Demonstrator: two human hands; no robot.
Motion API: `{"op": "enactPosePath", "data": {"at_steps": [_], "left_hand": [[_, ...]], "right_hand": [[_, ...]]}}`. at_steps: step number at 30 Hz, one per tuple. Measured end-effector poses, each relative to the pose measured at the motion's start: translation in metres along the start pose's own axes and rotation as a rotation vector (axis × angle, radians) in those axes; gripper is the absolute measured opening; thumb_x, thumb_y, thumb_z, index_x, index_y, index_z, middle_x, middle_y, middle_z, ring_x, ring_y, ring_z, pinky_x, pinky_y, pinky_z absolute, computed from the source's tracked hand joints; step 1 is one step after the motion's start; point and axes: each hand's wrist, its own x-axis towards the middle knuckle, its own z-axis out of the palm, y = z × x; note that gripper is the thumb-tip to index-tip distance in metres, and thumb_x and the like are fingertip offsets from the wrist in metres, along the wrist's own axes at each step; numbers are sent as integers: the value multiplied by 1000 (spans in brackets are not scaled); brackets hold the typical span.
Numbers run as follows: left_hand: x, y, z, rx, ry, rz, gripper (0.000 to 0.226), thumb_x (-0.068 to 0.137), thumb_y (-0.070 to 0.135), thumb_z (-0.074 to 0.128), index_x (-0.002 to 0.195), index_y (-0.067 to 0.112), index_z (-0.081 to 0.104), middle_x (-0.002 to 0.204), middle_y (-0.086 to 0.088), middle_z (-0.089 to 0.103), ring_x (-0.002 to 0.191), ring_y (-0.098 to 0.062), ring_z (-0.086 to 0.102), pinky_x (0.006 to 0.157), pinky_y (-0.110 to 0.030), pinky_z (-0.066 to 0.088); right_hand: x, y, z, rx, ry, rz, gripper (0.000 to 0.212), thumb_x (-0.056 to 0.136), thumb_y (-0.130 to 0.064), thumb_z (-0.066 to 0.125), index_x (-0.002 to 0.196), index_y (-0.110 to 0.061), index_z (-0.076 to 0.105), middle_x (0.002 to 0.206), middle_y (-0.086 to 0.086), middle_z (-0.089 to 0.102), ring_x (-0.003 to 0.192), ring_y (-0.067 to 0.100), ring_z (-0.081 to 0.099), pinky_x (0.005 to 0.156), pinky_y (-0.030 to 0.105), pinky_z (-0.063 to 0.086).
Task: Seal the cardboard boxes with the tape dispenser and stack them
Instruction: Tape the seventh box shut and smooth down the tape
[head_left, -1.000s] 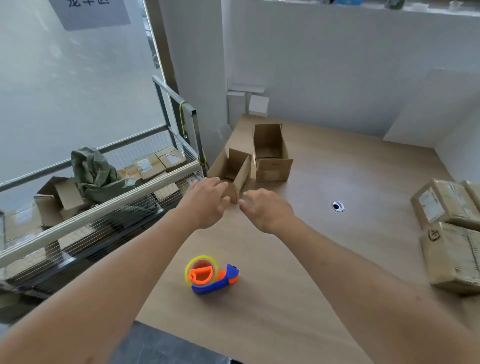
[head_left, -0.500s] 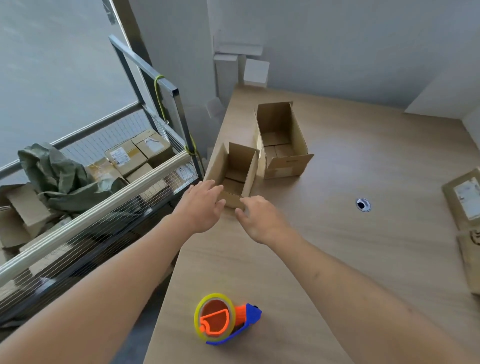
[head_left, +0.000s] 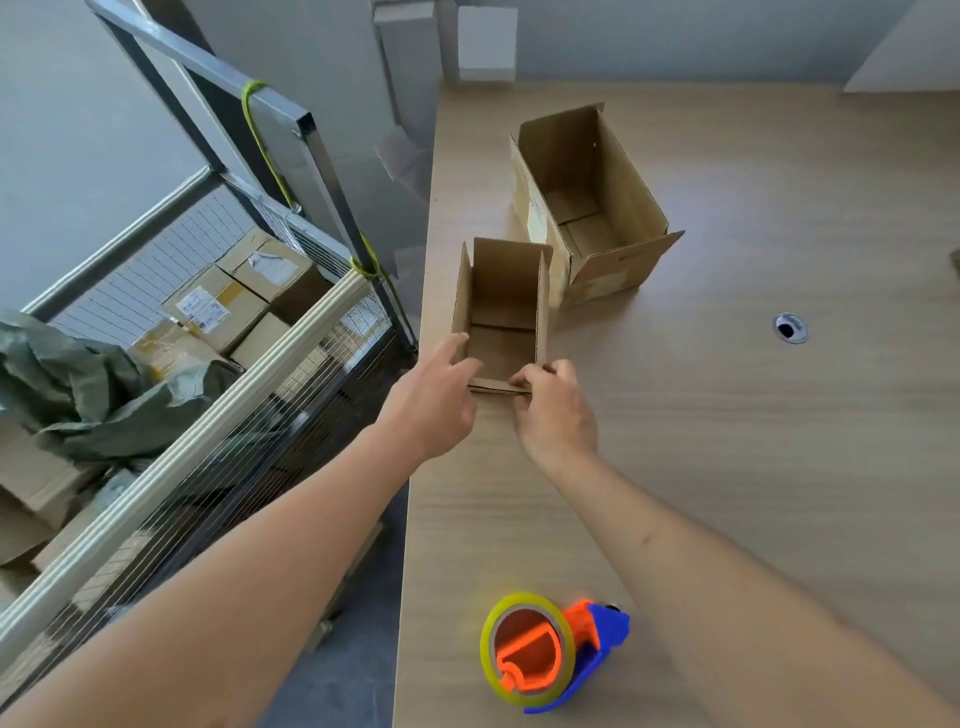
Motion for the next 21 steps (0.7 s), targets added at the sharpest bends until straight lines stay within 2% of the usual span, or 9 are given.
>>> {"op": "enactPosePath", "data": {"at_steps": [3, 7, 9, 13, 16, 19, 21], "left_hand": [[-5, 5, -2, -18, -8, 57, 43, 93, 17, 59, 136, 16, 61, 161, -3, 29, 120, -26, 56, 88, -44, 56], [-6, 22, 0, -48, -10, 32, 49, 95, 17, 58, 144, 20, 55, 164, -4, 23, 132, -28, 50, 100, -43, 52], [-5, 36, 6, -72, -28, 5, 48, 97, 19, 56, 145, 21, 54, 166, -6, 19, 142, -31, 40, 110, -46, 45], [-5, 68, 29, -66, -9, -30, 41, 99, 25, 58, 140, 21, 59, 167, -16, 9, 153, -39, 14, 120, -53, 31], [-7, 93, 45, -81, -16, -51, 33, 98, 24, 63, 130, 28, 65, 169, -13, 0, 156, -40, -1, 125, -53, 20], [-9, 116, 61, -84, -55, -52, 11, 92, 21, 69, 99, 30, 70, 167, -13, 11, 155, -39, 8, 122, -50, 28], [-14, 134, 71, -118, -50, -35, 11, 85, 18, 72, 89, 28, 71, 157, -14, 29, 146, -39, 31, 115, -48, 37]], "right_hand": [[-12, 12, -8, -9, 17, 13, 23, 93, -16, 59, 108, -28, 71, 117, -2, 49, 95, 25, 61, 70, 29, 43], [-35, 44, -32, -73, 21, 73, 21, 90, -14, 59, 102, -24, 73, 110, -3, 54, 97, 24, 62, 72, 28, 45], [-46, 66, -43, -98, 10, 100, 22, 89, -13, 58, 100, -24, 73, 110, -3, 57, 99, 24, 62, 74, 28, 46], [-65, 107, -63, -124, 6, 125, 25, 90, -11, 56, 102, -25, 74, 112, -2, 61, 103, 23, 63, 79, 29, 48], [-75, 137, -77, -119, 9, 123, 25, 90, -10, 56, 101, -25, 73, 112, -2, 61, 103, 23, 62, 78, 28, 46], [-79, 169, -93, -114, 20, 129, 26, 89, -9, 55, 96, -27, 71, 111, -3, 61, 101, 23, 63, 75, 27, 45], [-83, 189, -103, -101, 20, 147, 27, 88, -8, 53, 94, -29, 71, 110, -4, 59, 98, 23, 62, 74, 28, 46]]}}
